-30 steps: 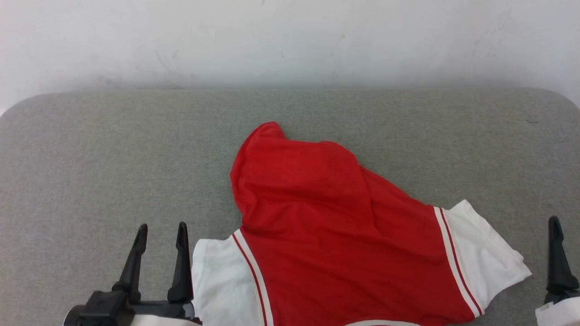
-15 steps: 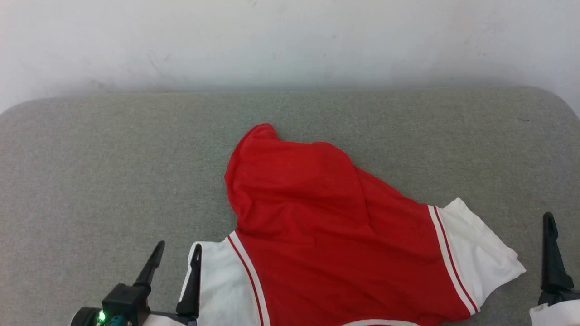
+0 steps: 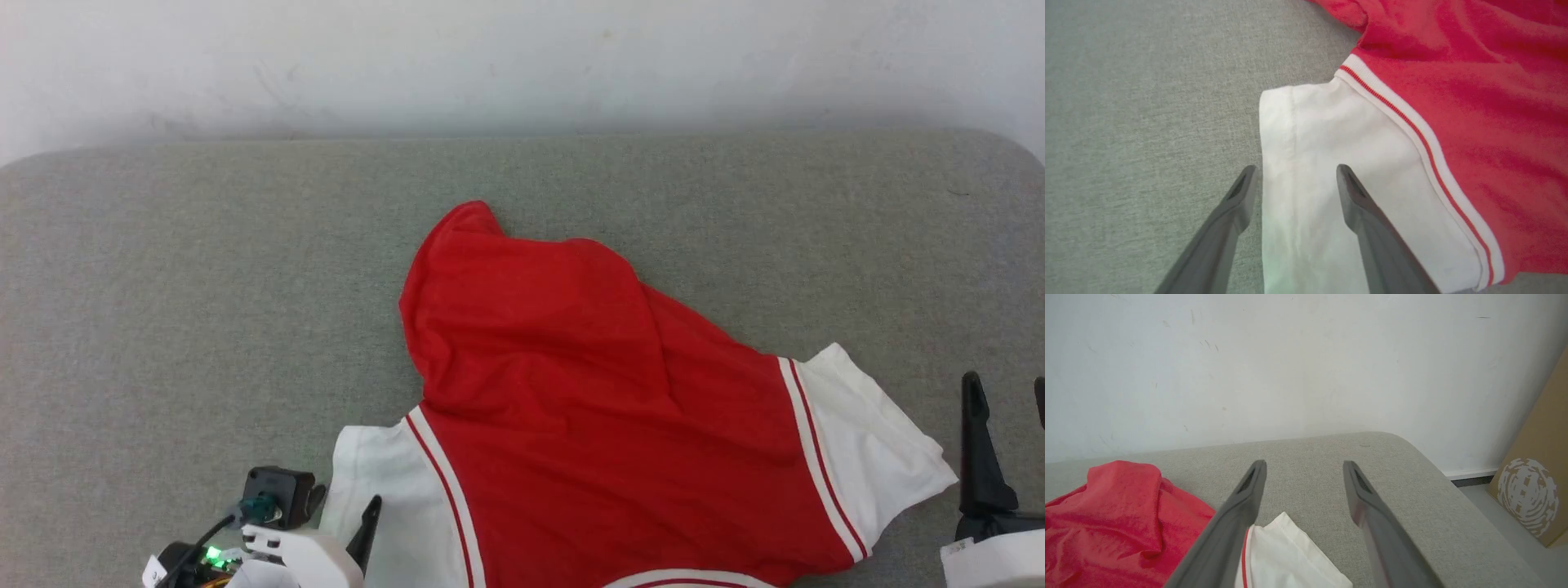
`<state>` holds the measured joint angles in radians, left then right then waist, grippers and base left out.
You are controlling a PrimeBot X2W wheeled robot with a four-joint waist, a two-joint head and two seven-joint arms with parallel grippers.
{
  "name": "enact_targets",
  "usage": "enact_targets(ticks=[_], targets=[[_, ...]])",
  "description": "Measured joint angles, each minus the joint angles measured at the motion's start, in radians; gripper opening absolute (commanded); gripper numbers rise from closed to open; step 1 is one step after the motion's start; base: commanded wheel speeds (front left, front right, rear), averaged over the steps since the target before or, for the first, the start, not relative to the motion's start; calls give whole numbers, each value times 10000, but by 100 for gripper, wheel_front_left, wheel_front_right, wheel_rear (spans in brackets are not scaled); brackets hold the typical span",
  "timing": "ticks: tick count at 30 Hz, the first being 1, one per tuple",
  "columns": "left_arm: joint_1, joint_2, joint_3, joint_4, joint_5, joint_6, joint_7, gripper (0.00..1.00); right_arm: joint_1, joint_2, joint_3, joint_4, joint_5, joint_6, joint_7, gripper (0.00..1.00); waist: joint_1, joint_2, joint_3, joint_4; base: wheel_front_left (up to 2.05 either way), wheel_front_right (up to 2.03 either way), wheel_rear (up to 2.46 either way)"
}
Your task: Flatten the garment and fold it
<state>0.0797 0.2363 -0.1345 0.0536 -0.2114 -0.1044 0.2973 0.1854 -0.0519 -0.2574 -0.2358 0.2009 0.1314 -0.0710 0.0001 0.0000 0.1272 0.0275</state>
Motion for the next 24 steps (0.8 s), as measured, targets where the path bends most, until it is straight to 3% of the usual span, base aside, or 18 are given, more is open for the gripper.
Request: enact_targets(ticks=[9,10,11,19,24], targets=[[-319,-94,151,290,-464,378,1515,100,-22,0,0,10,0,0,2,100,-1,0,266,-196,0,0,0],[-364,-90,142,265,-527,376,1662,40,-25,0,0,12,0,0,2,100,-1,0,289,-213,0,0,0],[-392,-90,138,230,-594,360,1728,0,-25,0,-2,13,0,0,2,100,-1,0,310,-226,0,0,0],[-408,-265,196,25,-1016,274,1124,0,-122,0,46,96,-6,0,2,100,0,0,261,-177,0,0,0],[-216,-543,656,-508,-1150,646,63,0,-368,0,378,-121,-433,0,385,100,-1,0,131,-116,0,0,0]])
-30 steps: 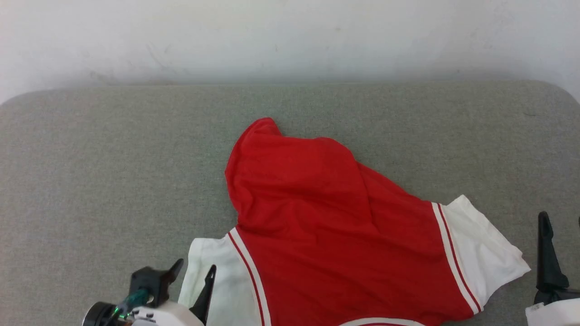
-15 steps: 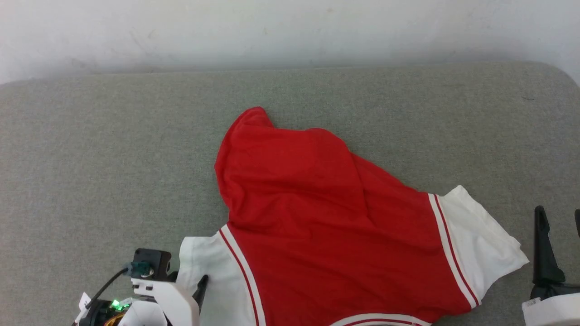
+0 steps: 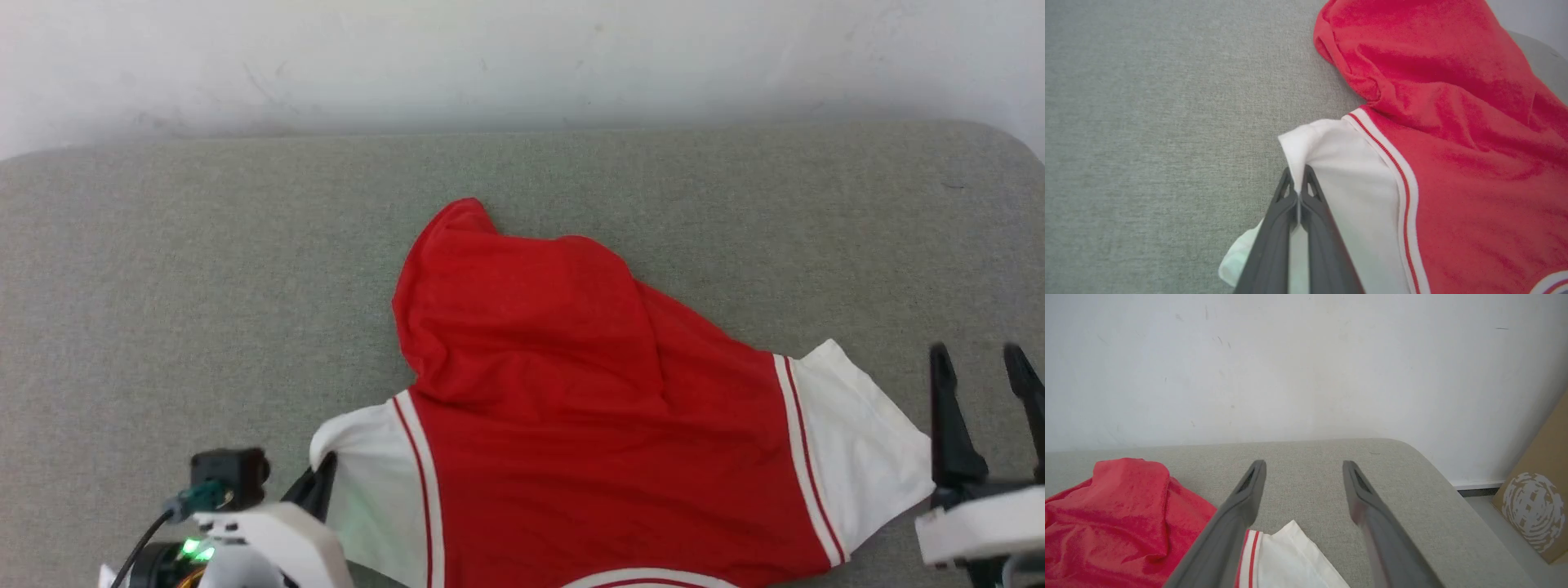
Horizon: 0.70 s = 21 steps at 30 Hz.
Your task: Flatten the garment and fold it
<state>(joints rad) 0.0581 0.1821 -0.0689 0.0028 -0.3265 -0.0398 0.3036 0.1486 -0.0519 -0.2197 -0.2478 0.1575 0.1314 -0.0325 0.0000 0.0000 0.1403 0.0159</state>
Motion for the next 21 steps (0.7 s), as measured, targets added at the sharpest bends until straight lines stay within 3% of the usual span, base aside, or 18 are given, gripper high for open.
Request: enact_targets(ticks=[8,14,17,21], targets=[[923,255,826,-993,-92,602,-222,0,-982,-4,167,-217,-1120,0,1998,100,0,0,4,139,0,0,0],[1075,385,1018,-1300,-50,857,-263,0,-1002,-81,236,426,-1060,0,4146,100,1,0,121,355,0,0,0],[1075,297,882,-1411,-84,853,-224,0,-721,-566,627,922,-744,2,5421,100,0,0,182,432,0,0,0],[1067,247,688,-1469,-88,832,-209,0,-616,-1221,1030,1333,-408,0,6238,100,0,0,278,500,0,0,0]])
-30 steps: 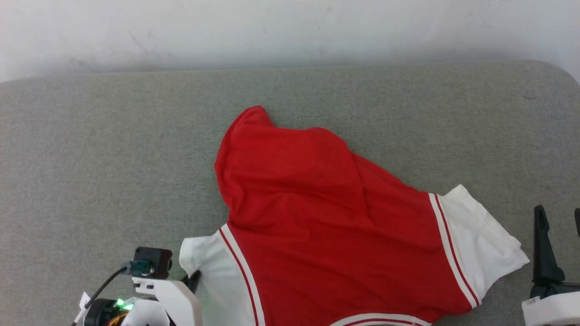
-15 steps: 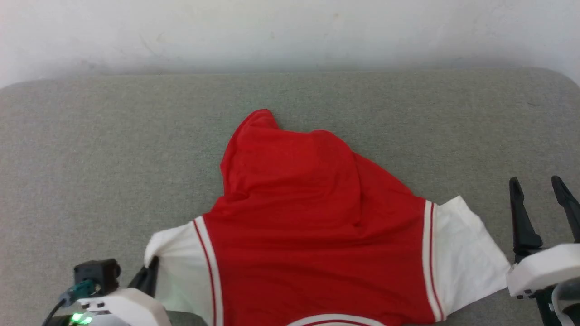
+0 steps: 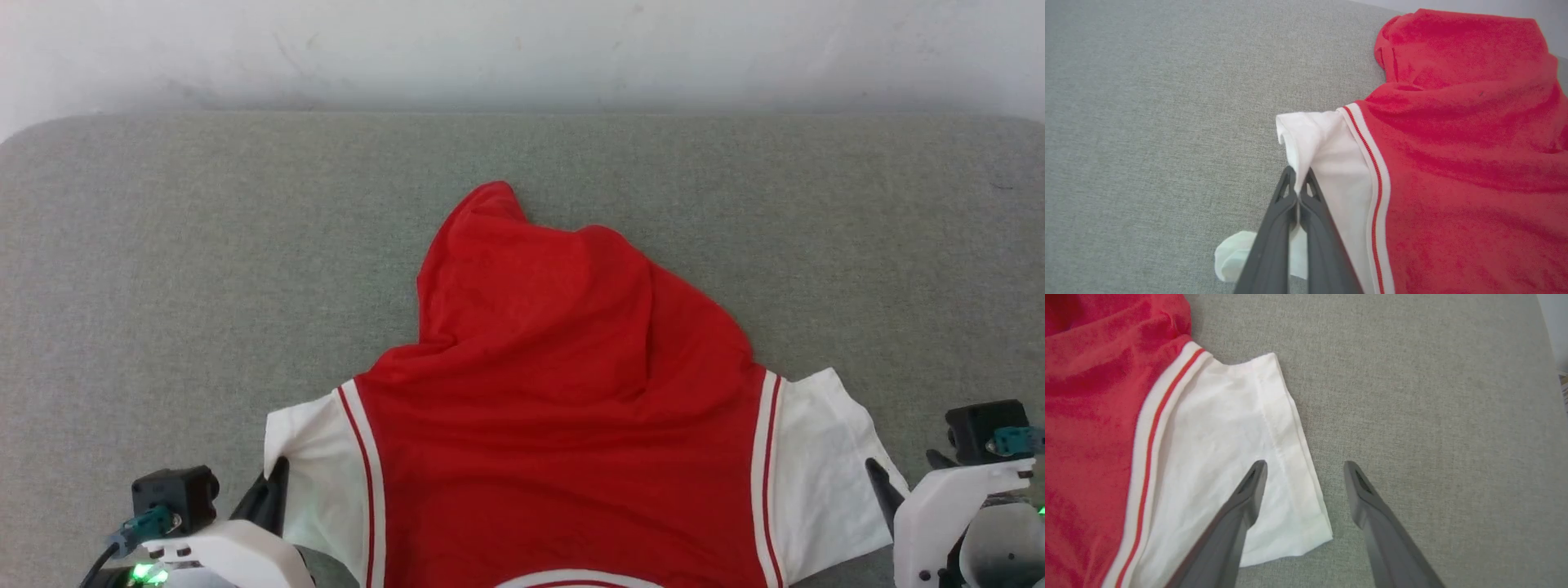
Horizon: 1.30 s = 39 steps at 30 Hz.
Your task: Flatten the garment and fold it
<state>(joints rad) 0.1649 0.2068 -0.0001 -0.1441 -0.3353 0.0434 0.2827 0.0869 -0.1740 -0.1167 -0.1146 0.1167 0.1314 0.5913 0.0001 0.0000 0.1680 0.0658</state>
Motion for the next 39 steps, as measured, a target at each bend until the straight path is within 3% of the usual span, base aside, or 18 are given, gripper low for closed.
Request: enact_targets(ticks=[12,13,14,15,20,25,31,39], targets=[[-42,-50,-343,-17,-169,-176,123,0,-463,-755,878,1432,284,2,-382,100,0,0,350,7,0,0,0],[-44,-50,-357,-17,-169,-176,123,0,-531,-740,872,1557,384,2,-384,41,-1,0,374,2,0,0,0],[-51,-50,-366,-17,-171,-176,123,0,-606,-729,892,1674,458,2,-368,4,-1,0,395,-3,0,0,0],[-69,-50,-376,-17,-171,-176,123,0,-663,-723,909,1741,525,2,-353,0,-1,0,410,-8,0,0,0],[-163,-31,-393,-54,-188,-240,113,0,-872,-579,763,1916,683,13,-389,0,0,0,428,-65,0,0,0],[-242,-286,-288,-263,-757,-286,-242,0,-871,-215,138,1707,700,12,-1099,0,-1,0,238,-144,0,0,0],[-379,-637,-107,-750,-1507,-439,-604,0,-1293,560,-449,341,1197,2,-1837,0,-1,0,-197,-282,0,0,0],[-2087,-660,-52,-1003,-1599,-439,-671,0,-2987,846,-155,-1246,1490,2,-2077,0,-1,0,-919,-497,0,0,0]])
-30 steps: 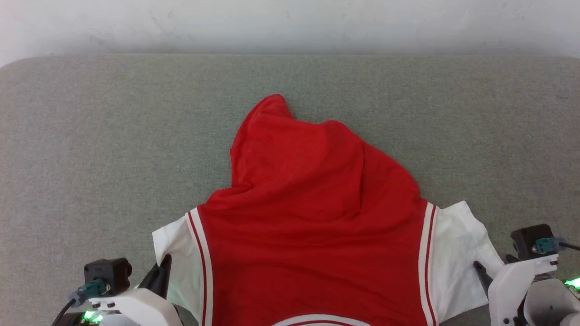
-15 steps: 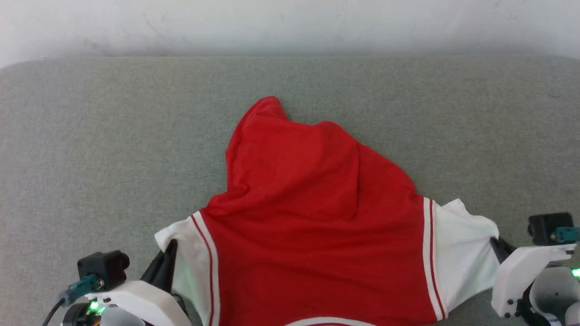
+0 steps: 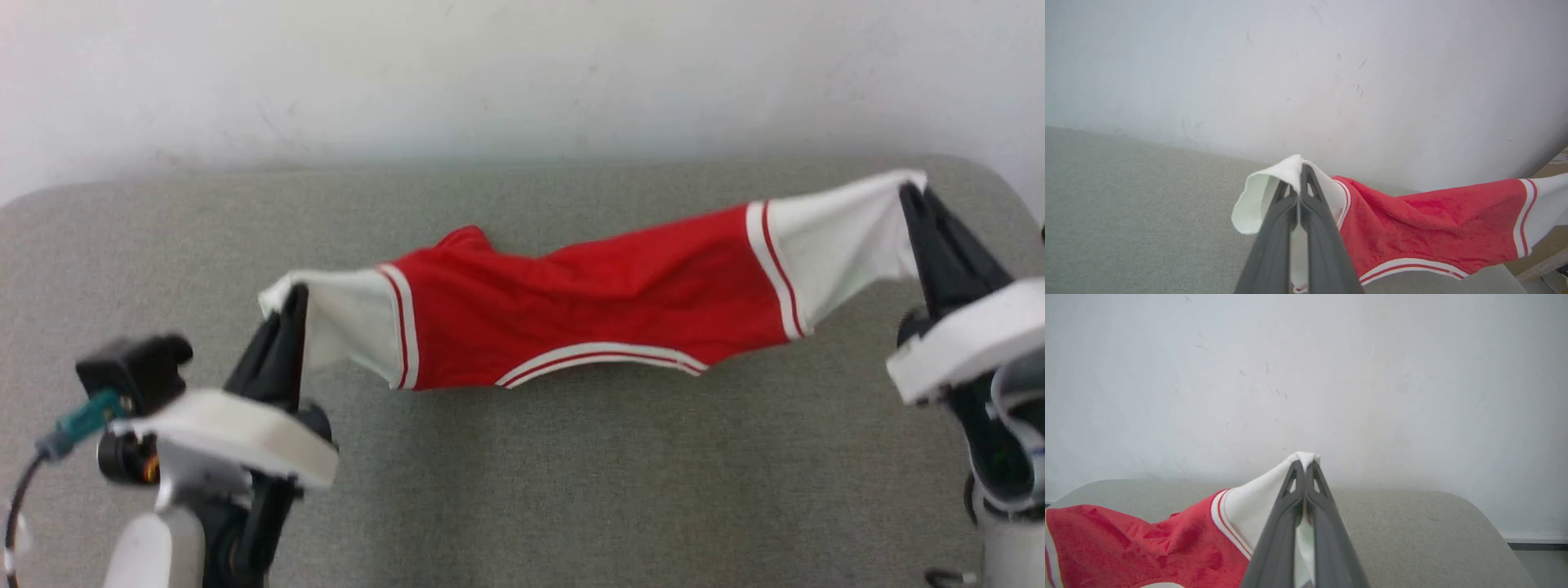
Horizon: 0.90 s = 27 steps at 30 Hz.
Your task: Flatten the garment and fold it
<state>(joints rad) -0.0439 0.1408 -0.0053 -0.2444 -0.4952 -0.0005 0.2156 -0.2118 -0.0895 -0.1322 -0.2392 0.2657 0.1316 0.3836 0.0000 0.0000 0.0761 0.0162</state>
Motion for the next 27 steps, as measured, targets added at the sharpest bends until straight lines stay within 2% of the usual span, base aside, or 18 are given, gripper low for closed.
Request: enact_targets(ticks=[5,11,18,27], targets=[[-1683,61,-150,318,61,42,426,0,-1520,-88,535,4,188,0,240,0,0,0,-411,-146,0,0,0],[-4097,226,-433,1037,265,136,1078,0,-3525,-255,1045,706,357,0,640,0,0,0,-690,-344,0,0,0],[-6347,272,-637,2757,282,222,1822,0,-5605,-466,1423,2207,242,0,989,0,0,0,-727,-518,0,0,0],[-8779,798,-769,4723,577,203,2343,0,-8196,-616,2167,4713,-518,0,880,0,1,0,-325,-861,0,0,0]])
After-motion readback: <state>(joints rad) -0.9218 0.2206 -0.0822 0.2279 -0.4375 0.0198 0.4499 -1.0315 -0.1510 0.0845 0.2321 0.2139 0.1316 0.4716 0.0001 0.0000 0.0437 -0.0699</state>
